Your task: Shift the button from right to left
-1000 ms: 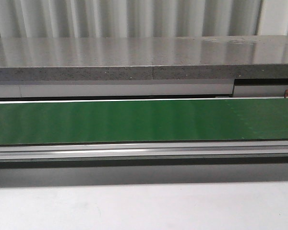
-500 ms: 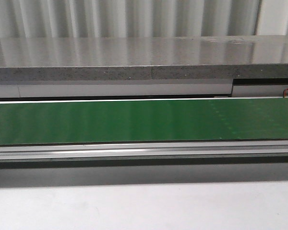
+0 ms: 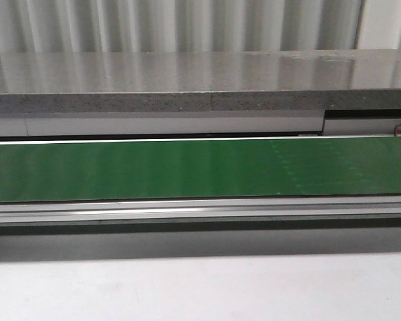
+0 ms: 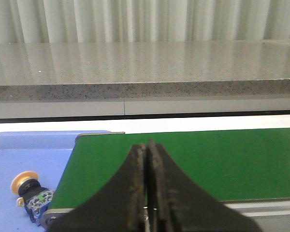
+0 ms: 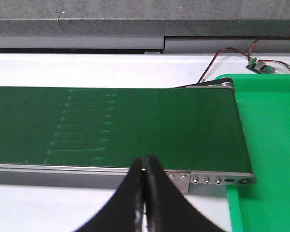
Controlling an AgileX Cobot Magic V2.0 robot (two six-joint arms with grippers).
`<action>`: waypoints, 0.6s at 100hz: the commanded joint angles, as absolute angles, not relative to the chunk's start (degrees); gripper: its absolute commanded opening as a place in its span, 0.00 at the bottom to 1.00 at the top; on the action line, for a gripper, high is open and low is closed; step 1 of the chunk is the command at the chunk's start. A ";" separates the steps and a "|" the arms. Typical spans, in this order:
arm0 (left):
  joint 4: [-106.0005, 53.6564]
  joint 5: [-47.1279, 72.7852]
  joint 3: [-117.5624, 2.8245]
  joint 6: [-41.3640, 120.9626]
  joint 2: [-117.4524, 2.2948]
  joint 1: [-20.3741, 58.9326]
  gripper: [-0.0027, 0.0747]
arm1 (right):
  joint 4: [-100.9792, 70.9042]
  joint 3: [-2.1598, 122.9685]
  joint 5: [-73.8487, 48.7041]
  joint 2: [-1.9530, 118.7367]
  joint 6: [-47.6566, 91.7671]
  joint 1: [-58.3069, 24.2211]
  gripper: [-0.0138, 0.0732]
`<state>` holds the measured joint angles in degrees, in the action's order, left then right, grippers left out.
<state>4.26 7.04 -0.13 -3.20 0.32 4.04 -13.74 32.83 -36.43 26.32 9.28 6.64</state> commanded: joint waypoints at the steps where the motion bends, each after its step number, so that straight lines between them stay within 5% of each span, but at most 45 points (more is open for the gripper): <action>1: 4.02 2.03 1.33 -3.84 2.28 4.42 0.01 | -14.28 34.20 -32.71 26.34 9.75 6.64 0.08; 33: 4.02 2.03 1.33 -3.84 2.28 4.42 0.01 | -10.70 23.51 -18.72 18.57 8.42 2.64 0.08; 60: 4.02 2.03 1.33 -3.84 2.28 4.42 0.01 | 2.78 10.70 -12.13 6.81 -9.32 -0.54 0.08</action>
